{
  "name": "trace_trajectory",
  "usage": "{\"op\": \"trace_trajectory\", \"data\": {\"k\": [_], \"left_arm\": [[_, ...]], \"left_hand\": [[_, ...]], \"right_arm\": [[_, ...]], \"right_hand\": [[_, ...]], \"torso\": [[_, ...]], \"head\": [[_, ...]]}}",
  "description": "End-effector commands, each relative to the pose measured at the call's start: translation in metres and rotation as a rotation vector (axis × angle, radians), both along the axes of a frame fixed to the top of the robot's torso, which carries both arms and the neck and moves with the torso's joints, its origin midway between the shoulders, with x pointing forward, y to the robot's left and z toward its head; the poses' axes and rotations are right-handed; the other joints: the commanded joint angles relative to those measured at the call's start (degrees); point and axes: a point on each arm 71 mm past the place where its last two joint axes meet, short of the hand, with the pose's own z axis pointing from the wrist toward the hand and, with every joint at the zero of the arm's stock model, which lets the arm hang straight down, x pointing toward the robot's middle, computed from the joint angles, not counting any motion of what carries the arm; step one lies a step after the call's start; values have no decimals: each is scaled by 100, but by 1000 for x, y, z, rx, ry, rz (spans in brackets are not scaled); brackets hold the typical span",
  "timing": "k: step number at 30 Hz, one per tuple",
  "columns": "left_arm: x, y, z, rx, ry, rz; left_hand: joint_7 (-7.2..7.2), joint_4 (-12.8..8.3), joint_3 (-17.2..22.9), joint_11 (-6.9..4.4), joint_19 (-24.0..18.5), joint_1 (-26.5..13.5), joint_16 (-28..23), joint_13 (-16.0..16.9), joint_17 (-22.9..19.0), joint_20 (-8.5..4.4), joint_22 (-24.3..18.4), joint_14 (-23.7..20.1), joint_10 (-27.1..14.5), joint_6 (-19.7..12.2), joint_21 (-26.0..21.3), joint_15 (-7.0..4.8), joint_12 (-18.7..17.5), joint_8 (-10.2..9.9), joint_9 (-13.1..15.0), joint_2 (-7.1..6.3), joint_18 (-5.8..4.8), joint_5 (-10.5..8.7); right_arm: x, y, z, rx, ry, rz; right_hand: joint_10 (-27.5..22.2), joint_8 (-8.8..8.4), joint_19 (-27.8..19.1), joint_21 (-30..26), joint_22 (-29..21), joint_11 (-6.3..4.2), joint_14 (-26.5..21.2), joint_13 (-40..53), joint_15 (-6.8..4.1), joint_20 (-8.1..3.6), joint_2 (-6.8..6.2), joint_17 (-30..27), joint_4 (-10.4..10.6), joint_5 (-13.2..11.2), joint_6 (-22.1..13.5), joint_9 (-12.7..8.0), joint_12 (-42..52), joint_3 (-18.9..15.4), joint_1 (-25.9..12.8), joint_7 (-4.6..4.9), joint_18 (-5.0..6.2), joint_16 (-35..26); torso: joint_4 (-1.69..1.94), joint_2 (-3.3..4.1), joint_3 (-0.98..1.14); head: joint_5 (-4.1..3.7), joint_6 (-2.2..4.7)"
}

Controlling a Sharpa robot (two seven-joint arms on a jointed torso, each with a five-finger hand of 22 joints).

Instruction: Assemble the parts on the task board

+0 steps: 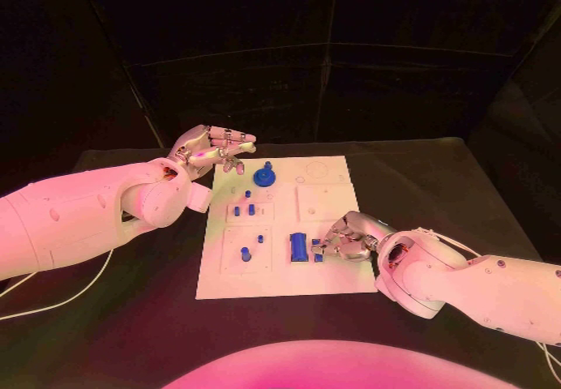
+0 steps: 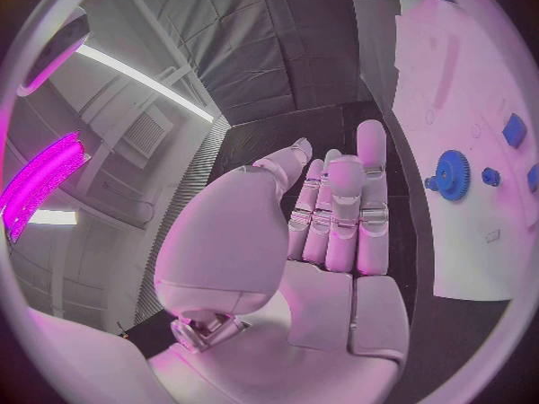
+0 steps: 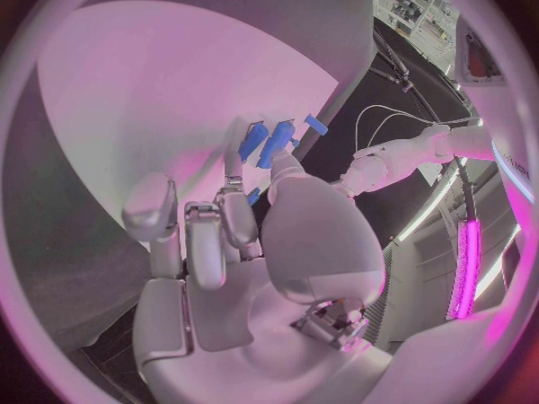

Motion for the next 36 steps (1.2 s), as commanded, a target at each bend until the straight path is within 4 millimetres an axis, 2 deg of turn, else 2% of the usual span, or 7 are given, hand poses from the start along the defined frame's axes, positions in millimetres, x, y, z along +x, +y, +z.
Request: {"op": "trace_trajectory", "data": {"k": [1, 7, 14, 18, 28, 36], "left_arm": [[0, -1, 1, -8, -1, -7], [0, 0, 1, -7, -1, -5], [0, 0, 1, -6, -1, -4], [0, 0, 1, -7, -1, -5], [0, 0, 1, -6, -2, -4], [0, 0, 1, -6, -1, -5]], "left_hand": [[-8, -6, -23, -10, -1, 46, 4, 7, -4, 28, -5, -27, -28, -21, -33, -1, 20, 17, 4, 28, 36, 11], [-8, -6, -23, -10, -1, 46, 4, 7, -4, 28, -5, -27, -28, -21, -33, -1, 20, 17, 4, 28, 36, 11], [-8, -6, -23, -10, -1, 46, 4, 7, -4, 28, -5, -27, -28, -21, -33, -1, 20, 17, 4, 28, 36, 11], [-8, -6, -23, -10, -1, 46, 4, 7, -4, 28, -5, -27, -28, -21, -33, -1, 20, 17, 4, 28, 36, 11], [-7, -8, -25, -8, -4, 48, -3, 8, -23, 29, -7, -37, -35, -26, -36, 1, 27, 20, 4, 27, 36, 11], [-7, -8, -25, -8, -4, 48, -5, 8, -27, 29, -7, -39, -36, -26, -37, 1, 28, 21, 4, 27, 35, 11]], "right_arm": [[-2, -1, 2, 9, -3, 30], [-6, -6, 4, 6, -2, 55], [-6, -10, 3, -15, -1, 64], [-5, -11, 3, -19, -3, 63], [-2, -9, -1, -38, 6, 64], [1, -7, -3, -76, -7, 69]], "right_hand": [[-8, 37, -1, -36, 2, 37, 575, 54, 29, 16, -12, 1274, -79, -32, -11, 14, -11, -30, 141, 12, -82, 1], [1, 50, 7, -29, 19, 36, 577, 68, 28, 16, -22, 1281, -137, -84, -1, 27, 2, -86, 231, 10, -86, 5], [6, 64, 12, -24, 31, 33, 578, 77, 26, 15, -4, 1286, -178, -160, 9, 39, 10, -128, 297, 7, -88, 7], [8, 67, 14, -22, 35, 32, 579, 79, 26, 14, 8, 1289, -179, -166, 12, 41, 12, -131, 303, 6, -88, 8], [13, 84, 18, -19, 42, 26, 579, 85, 22, 12, 62, 1289, -200, -175, 30, 53, 18, -143, 348, -2, -89, 8], [8, 106, 18, -22, 45, 16, 577, 82, 12, 3, 120, 1280, -369, -264, 29, 75, 10, -176, 607, -11, -89, 4]], "torso": [[0, -2, 1], [-9, -4, -1], [0, -7, -1], [6, 0, 4], [3, 2, -2], [1, -3, 3]], "head": [[1, -3], [5, -9], [-8, -5], [-6, -1], [-2, -18], [16, -17]]}}
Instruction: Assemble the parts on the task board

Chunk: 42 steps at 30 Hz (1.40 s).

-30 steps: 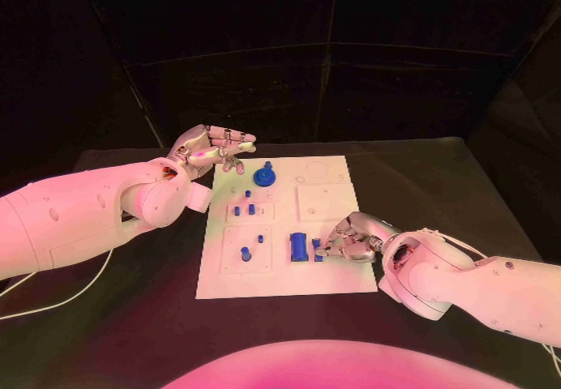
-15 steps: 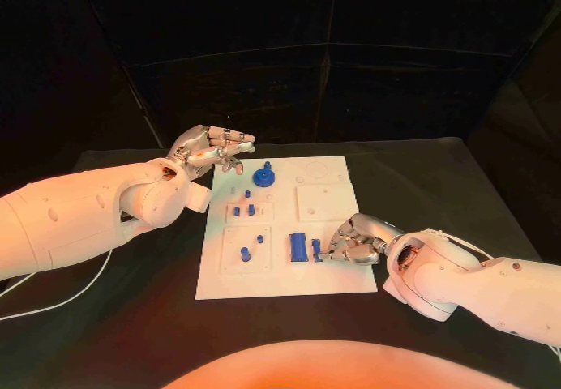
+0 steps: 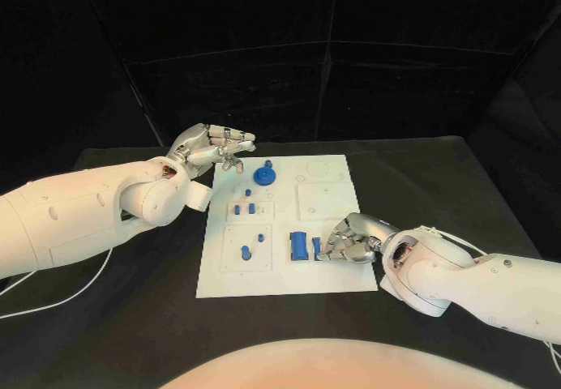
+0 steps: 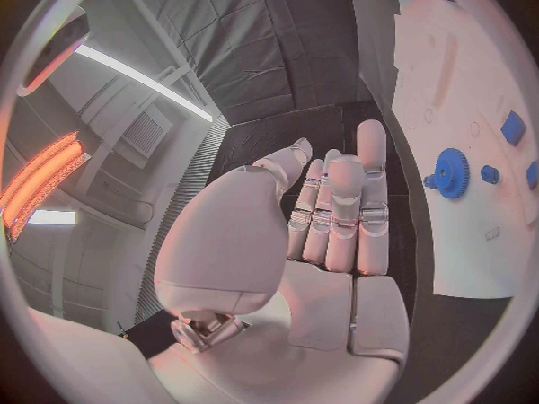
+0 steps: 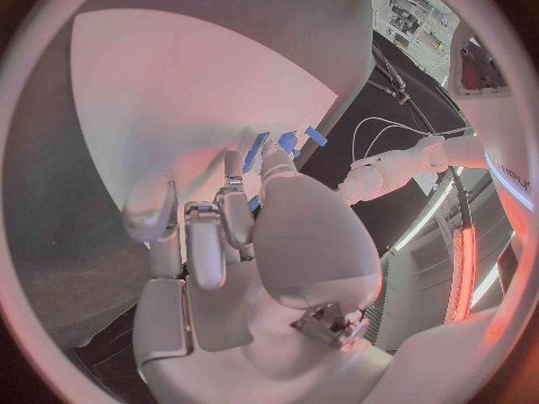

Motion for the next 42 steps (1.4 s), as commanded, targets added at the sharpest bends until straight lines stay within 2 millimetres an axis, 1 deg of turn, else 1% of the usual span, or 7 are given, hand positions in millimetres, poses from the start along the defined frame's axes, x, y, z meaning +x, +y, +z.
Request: {"op": "trace_trajectory", "data": {"k": [1, 17, 25, 29, 31, 35, 42], "left_arm": [[0, -1, 1, -8, -2, -7], [1, -1, 1, -7, -2, -7], [2, -1, 0, -5, -4, -1], [5, 0, 0, -5, -4, 17], [6, 1, -1, -8, -1, 25], [11, 1, -4, -18, 8, 59], [24, 9, -11, -80, 49, 159]], "left_hand": [[-7, -8, -25, -8, -4, 48, -5, 8, -6, 28, -8, -39, -36, -26, -37, 1, 29, 21, 4, 27, 36, 11], [-6, -10, -26, -7, -8, 51, -8, 8, -11, 29, -9, -45, -41, -29, -40, 2, 32, 23, 3, 27, 35, 11], [-3, -5, -34, -3, -15, 41, -20, 8, -37, 31, -11, -63, -48, -35, -46, 6, 41, 26, 3, 23, 33, 10], [-1, 3, -49, 2, -25, 24, -34, 8, -68, 35, -15, -86, -67, -57, -54, 11, 48, 24, -1, 14, 32, 10], [0, 5, -51, 3, -27, 22, -37, 7, -75, 36, -16, -91, -72, -63, -56, 12, 50, 23, -2, 12, 32, 10], [-3, 19, -79, 12, -168, 11, -329, 12, -594, 57, -45, -471, -129, -104, -141, 38, 102, 43, -3, 16, 26, 10], [17, 52, -128, 118, -1250, 43, -1494, -104, -1251, 204, -432, -1578, -505, -279, -918, 215, 64, 64, -15, 35, -30, 1]], "right_arm": [[1, -1, 0, -36, -15, 10], [1, -3, 5, 49, -52, -1], [8, -18, 7, 387, 81, 13], [33, -38, 15, 521, 68, -49], [42, -44, 18, 554, 60, -75], [77, -67, 23, 668, 28, -180], [118, -74, 25, 770, -28, -227]], "right_hand": [[9, 25, 18, -21, 5, 15, 577, 81, 11, 3, 20, 1279, -52, -32, 31, 12, 10, -3, 88, -12, -90, 5], [14, 28, 12, -31, -8, 17, 575, 85, 10, -2, 73, 1268, -22, 153, 16, 19, 10, -122, 43, -7, -88, -1], [-470, -283, -551, -657, -1000, 198, 393, -378, 156, 119, 157, 570, -133, -45, -457, -98, -536, -246, 219, 202, 87, -396], [-1540, -416, -1457, -1800, -2628, 283, -4, -1570, 228, 195, 248, -675, -290, -63, -657, -144, -1904, -274, 420, 299, 361, -1285], [-2067, -445, -1601, -2066, -2876, 307, -207, -2242, 244, 229, 291, -1253, -336, -117, -683, -158, -2659, -275, 483, 331, 380, -1764], [-2575, -603, -2013, -2934, -3382, 470, -1381, -3251, 419, 382, 456, -3785, -487, -265, -842, -277, -3802, -197, 806, 473, 363, -4312], [-2652, -863, -2561, -4259, -4179, 719, -2061, -4992, 723, 725, 611, -4684, -586, -373, -821, -603, -5379, -67, 1120, 618, 345, -6166]], "torso": [[-5, -5, 4], [-8, -13, -1], [1, -62, -43], [15, -114, -71], [14, -131, -85], [17, -207, -143], [-23, -280, -177]], "head": [[22, 14], [10, 48], [-51, 158], [-87, 250], [-99, 290], [-153, 479], [-138, 771]]}}
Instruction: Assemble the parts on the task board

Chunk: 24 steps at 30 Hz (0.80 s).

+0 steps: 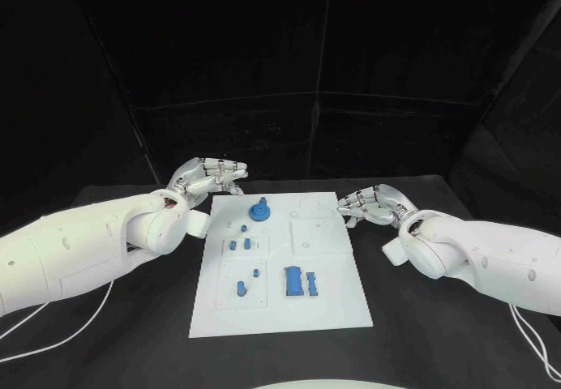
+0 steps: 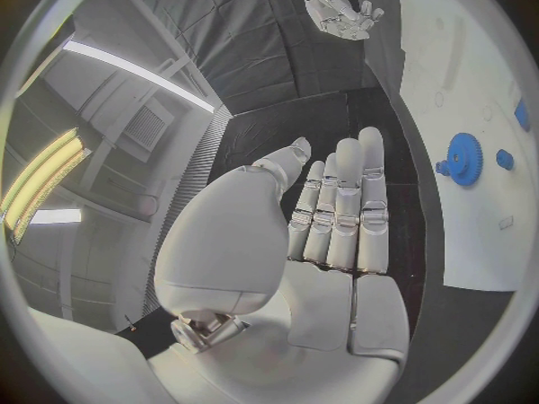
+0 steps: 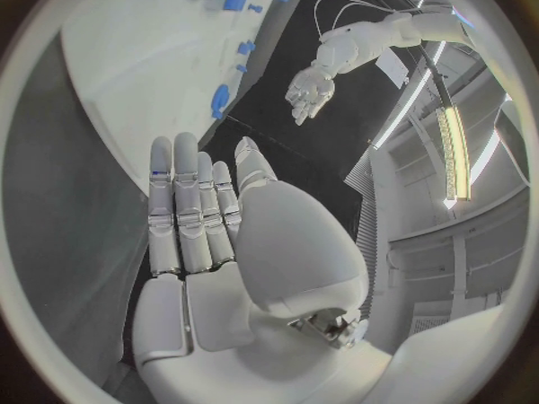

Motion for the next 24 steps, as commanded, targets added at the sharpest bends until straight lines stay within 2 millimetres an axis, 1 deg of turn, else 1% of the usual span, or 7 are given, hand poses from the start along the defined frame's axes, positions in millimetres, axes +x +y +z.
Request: {"op": "trace_trajectory", "data": {"k": [1, 12, 13, 14, 20, 21, 24], "left_arm": [[8, 9, -2, -72, 25, 96], [24, 14, -13, -83, 6, 168], [22, 11, -15, -50, 31, 135], [22, 11, -15, -50, 31, 135], [15, 4, -18, -46, 26, 154], [12, 2, -18, -44, 24, 160], [4, -6, -20, -39, 18, 181]], "left_hand": [[-10, 50, -36, 59, -582, 32, -813, -83, -434, 115, -270, -455, -140, -76, -473, 118, -67, 30, -8, 61, -67, 53], [-142, 145, -352, 323, -1815, 69, -3347, -173, -1607, 722, -1585, -729, -235, -124, -2034, 573, -524, -125, -16, 102, 40, 3], [-411, -268, -854, -8, -3018, -2305, -3842, -530, -1820, 210, -2307, -2289, -1912, -1740, -2221, 307, -761, -271, -389, 541, -350, -287], [-428, -268, -883, -11, -3030, -2322, -3935, -530, -1860, 230, -2374, -2269, -1922, -1757, -2259, 309, -793, -685, -389, 541, -316, -287], [-579, -268, -1145, -166, -3625, -3498, -4256, -530, -1999, 12, -2779, -3019, -2745, -2544, -2394, 174, -934, -685, -389, 541, -399, -287], [-602, -268, -1184, -190, -3715, -3677, -4300, -530, -2016, -25, -2837, -3134, -2870, -2665, -2802, 153, -953, -685, -389, 541, -422, -287], [-659, -268, -1290, -255, -3954, -4145, -4408, -530, -2438, -116, -2987, -3437, -3197, -2983, -2802, 100, -1399, -685, -389, 541, -462, -287]], "right_arm": [[15, 3, 6, 188, -32, -2], [52, 23, 15, 252, -104, -3], [51, 22, 11, 181, -85, -29], [51, 22, 11, 182, -85, -29], [43, 27, 13, 222, -93, -65], [41, 28, 13, 233, -95, -76], [32, 33, 15, 272, -100, -115]], "right_hand": [[138, -152, -223, -502, -301, 80, -300, -619, 99, 145, 34, -418, -11, -28, 64, -156, -448, 57, 93, 41, 20, -772], [602, -660, -229, -1889, -1195, 237, -345, -2326, 430, 496, 71, -1815, -193, -25, 280, -798, -1397, 266, -45, 96, 76, -2603], [-1170, -1022, -1710, -2358, -1431, -25, -2211, -2464, 215, 82, -407, -2158, -615, -276, -1377, -1045, -1685, 748, -2521, -236, -295, -2747], [-1166, -1022, -1700, -2402, -1461, -25, -2203, -2903, 214, 76, -407, -2205, -615, -281, -1379, -1075, -1709, 748, -2586, -238, -296, -3181], [-2015, -1022, -2390, -2655, -1593, -162, -3079, -2903, 104, -139, -407, -2399, -615, -423, -2148, -1213, -1864, 748, -3829, -399, -366, -3181], [-2147, -1022, -2500, -2693, -1611, -181, -3218, -2903, -298, -170, -407, -2426, -615, -443, -2269, -1232, -1888, 748, -4017, -425, -393, -3181], [-2475, -1022, -2770, -2782, -2042, -230, -3561, -2903, -298, -251, -407, -2493, -615, -494, -2569, -1280, -1941, 748, -4483, -489, -426, -3181]], "torso": [[-37, -64, -29], [5, -112, 44], [-20, -100, 16], [-18, -103, 18], [144, -253, 90], [186, -292, 108], [278, -377, 149]], "head": [[18, 194], [89, 465], [77, 422], [77, 423], [46, 516], [37, 541], [20, 593]]}}
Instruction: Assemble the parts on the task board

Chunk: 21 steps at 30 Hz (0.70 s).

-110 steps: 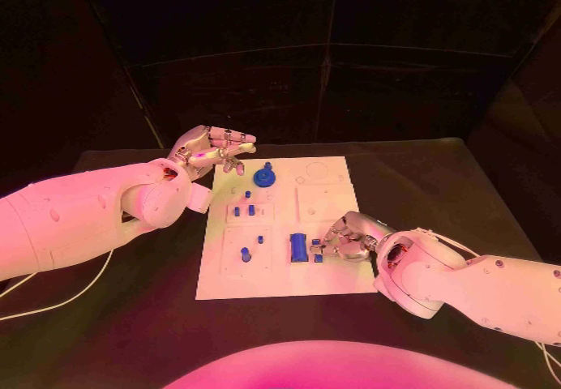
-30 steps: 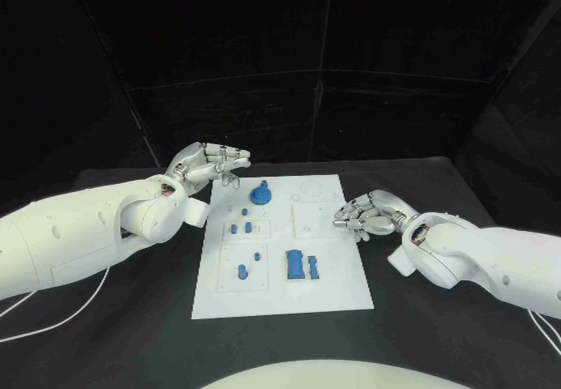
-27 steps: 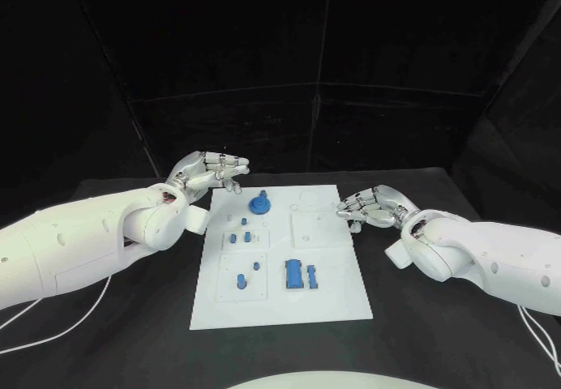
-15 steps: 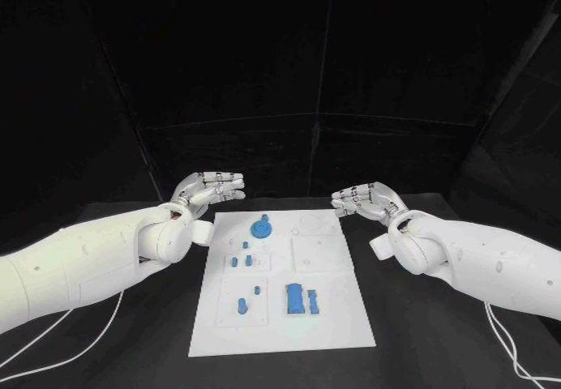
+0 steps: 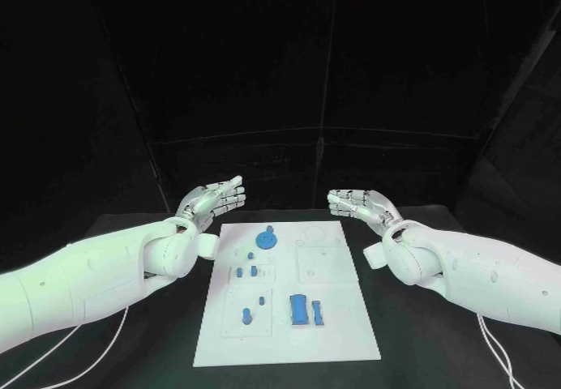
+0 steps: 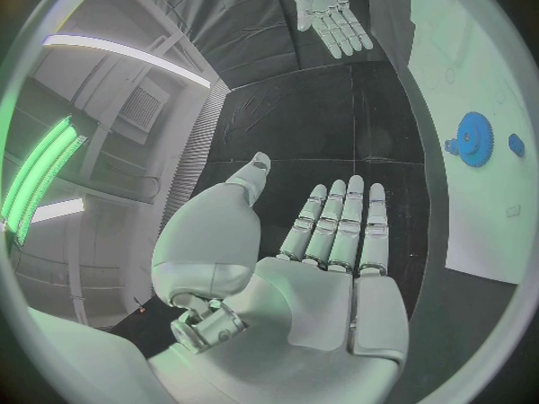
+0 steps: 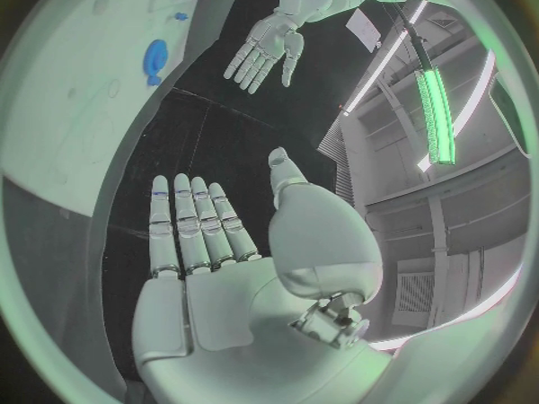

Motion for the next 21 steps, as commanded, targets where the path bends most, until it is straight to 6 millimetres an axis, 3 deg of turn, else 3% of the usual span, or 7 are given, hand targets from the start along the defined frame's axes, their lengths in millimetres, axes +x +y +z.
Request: {"op": "trace_trajectory", "data": {"k": [1, 6, 7, 11, 12, 13, 21], "left_arm": [[-9, -6, 1, 42, -34, 70], [-31, -24, 0, 58, -52, 122], [-35, -27, 1, 61, -56, 133], [-51, -37, 3, 72, -72, 169], [-52, -38, 3, 73, -73, 172], [-55, -40, 4, 75, -76, 178], [-63, -45, 6, 81, -85, 198]], "left_hand": [[-209, -77, -376, -229, -867, -1703, -398, -67, -483, -340, -545, -1098, -1195, -1153, -387, -593, -556, -116, -73, 78, -225, -69], [-637, -77, -518, -702, -1188, -2334, -545, -67, -483, -466, -748, -1507, -1638, -1581, -387, -593, -556, -116, -73, 78, -286, -69], [-637, -77, -541, -702, -1247, -2453, -571, -67, -483, -490, -785, -1583, -1719, -1662, -387, -593, -556, -116, -73, 78, -286, -69], [-637, -77, -638, -702, -1473, -2892, -676, -67, -483, -577, -927, -1867, -2028, -1960, -387, -593, -556, -116, -73, 78, -749, -69], [-637, -77, -647, -702, -1491, -2926, -685, -67, -483, -584, -937, -1889, -2053, -1983, -387, -593, -556, -116, -73, 78, -348, -69], [-637, -77, -659, -702, -1534, -3015, -706, -67, -483, -603, -965, -1945, -2117, -2044, -387, -593, -556, -116, -73, 78, -749, -69], [-637, -77, -1147, -702, -1859, -3646, -1217, -67, -483, -1039, -1168, -2355, -2560, -2471, -387, -593, -556, -116, -73, 78, -749, -69]], "right_arm": [[-10, 4, 6, 65, -19, -105], [-33, 14, 12, 145, -7, -198], [-37, 15, 13, 158, -3, -214], [-52, 20, 18, 196, 14, -270], [-53, 20, 18, 199, 15, -274], [-55, 21, 19, 204, 18, -282], [-61, 23, 21, 216, 26, -303]], "right_hand": [[-1274, -78, -1056, -347, -520, -581, -1335, -111, -365, -309, -96, -258, -65, -594, -1168, -561, -215, 100, -1817, -244, -229, -115], [-1749, -78, -1452, -477, -520, -581, -1832, -111, -365, -422, -96, -353, -65, -594, -1605, -561, -656, 100, -2493, -337, -292, -115], [-1832, -78, -1523, -497, -520, -581, -1922, -111, -365, -442, -96, -371, -65, -594, -1683, -561, -656, 100, -2613, -747, -292, -115], [-2173, -78, -1800, -588, -520, -581, -2274, -111, -365, -526, -96, -787, -65, -594, -1992, -561, -656, 100, -3095, -747, -354, -115], [-2189, -78, -1818, -595, -520, -581, -2292, -111, -365, -528, -96, -787, -65, -594, -2008, -561, -656, 100, -3120, -747, -354, -115], [-2254, -78, -1872, -615, -520, -581, -2363, -111, -365, -939, -96, -787, -65, -594, -2068, -561, -656, 100, -3214, -747, -354, -115], [-2725, -78, -2255, -1062, -520, -581, -2860, -111, -365, -939, -96, -787, -65, -594, -2503, -561, -656, 100, -3890, -747, -756, -115]], "torso": [[175, -163, 78], [191, -177, 85], [191, -177, 85], [191, -177, 85], [191, -177, 85], [191, -177, 85], [191, -177, 85]], "head": [[-24, 66], [-27, 75], [-27, 75], [-27, 75], [-27, 75], [-27, 75], [-27, 75]]}}
